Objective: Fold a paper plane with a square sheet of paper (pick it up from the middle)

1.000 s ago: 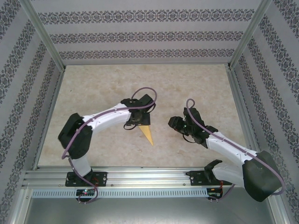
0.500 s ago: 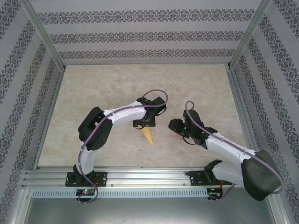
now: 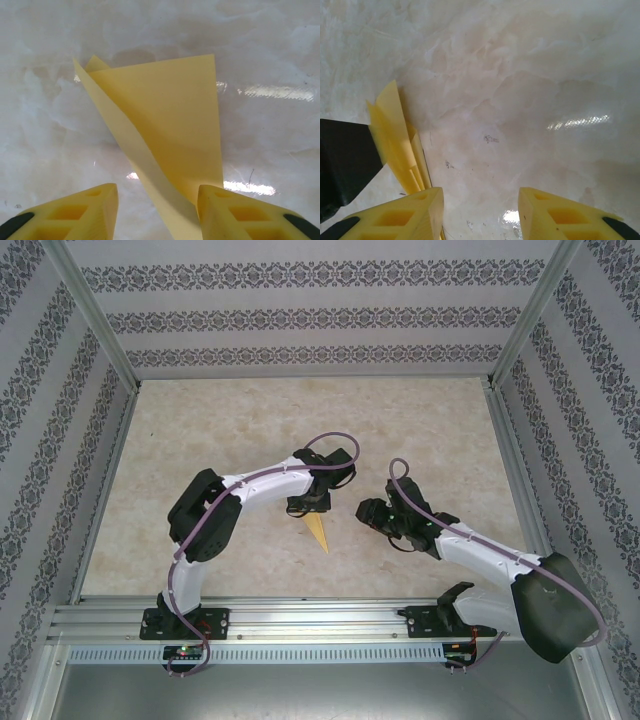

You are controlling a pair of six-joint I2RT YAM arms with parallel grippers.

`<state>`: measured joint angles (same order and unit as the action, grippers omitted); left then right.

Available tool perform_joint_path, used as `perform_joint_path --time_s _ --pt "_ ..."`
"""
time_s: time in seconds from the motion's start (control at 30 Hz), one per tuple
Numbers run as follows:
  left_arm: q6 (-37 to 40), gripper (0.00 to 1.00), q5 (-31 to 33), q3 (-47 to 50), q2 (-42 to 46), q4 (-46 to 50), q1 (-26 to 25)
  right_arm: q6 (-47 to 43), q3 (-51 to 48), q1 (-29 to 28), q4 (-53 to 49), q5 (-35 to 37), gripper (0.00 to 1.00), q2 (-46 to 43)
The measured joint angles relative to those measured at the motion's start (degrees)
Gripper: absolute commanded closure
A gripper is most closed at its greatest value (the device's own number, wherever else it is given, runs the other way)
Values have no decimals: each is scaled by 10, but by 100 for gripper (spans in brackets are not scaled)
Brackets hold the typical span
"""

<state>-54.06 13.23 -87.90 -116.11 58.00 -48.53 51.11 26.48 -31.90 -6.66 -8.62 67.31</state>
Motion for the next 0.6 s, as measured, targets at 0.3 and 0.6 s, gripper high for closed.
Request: perform_joint_path --time_s 0.3,0.6 --pt "0 71 5 55 49 -5 0 0 20 -26 15 -5 56 42" --pt "-1 100 6 136 105 -50 0 -14 60 -57 50 -41 58 102"
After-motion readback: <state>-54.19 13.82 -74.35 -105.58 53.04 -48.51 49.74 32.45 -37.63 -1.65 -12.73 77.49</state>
